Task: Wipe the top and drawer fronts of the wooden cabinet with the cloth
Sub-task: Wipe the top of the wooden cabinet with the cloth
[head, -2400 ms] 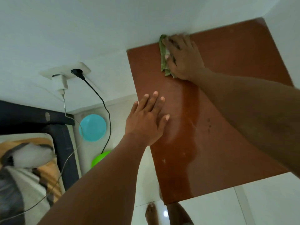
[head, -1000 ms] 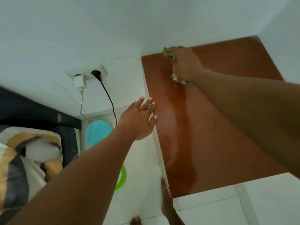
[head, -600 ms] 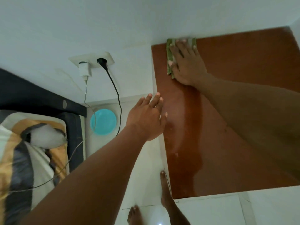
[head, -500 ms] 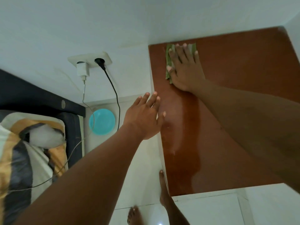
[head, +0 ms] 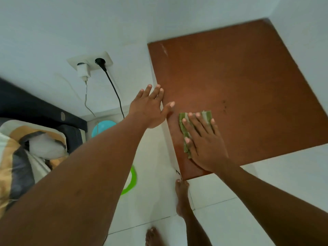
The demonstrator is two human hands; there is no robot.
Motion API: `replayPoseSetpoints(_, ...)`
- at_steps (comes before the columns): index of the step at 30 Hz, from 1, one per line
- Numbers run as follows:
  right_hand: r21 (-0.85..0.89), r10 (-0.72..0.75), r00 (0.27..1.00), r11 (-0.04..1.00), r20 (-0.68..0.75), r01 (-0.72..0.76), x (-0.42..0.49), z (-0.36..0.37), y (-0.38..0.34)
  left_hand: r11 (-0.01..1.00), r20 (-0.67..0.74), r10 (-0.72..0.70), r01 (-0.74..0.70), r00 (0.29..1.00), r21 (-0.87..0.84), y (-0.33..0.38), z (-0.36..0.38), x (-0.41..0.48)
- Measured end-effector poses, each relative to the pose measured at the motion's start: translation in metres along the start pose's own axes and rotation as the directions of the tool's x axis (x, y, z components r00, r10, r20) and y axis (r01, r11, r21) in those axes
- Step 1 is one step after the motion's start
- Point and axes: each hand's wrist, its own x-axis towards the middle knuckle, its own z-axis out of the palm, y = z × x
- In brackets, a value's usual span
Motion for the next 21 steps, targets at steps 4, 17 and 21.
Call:
replayPoseSetpoints(4,0.066,0.04,0.998,0.997,-0.054,-0.037,-0.07,0.007,-0.011,1.0,0.01,-0.007,0.007,1.0,-0.009,0.006,0.001,-0.008)
replayPoseSetpoints(17,0.211,0.04,0.991,0.977,-0.125,-0.013,0.055,-0.104,-0.005,0.995,0.048,0.072,-0.068,0.996,-0.07,-0.018,0.009,-0.032)
replayPoseSetpoints(21,0.14,0.044,0.981,0.99,-0.19,-0.018,0.202,-0.118,-0.005,0.99,0.062,0.079,-0.071,0.995,-0.12,-0.017,0.013,-0.019)
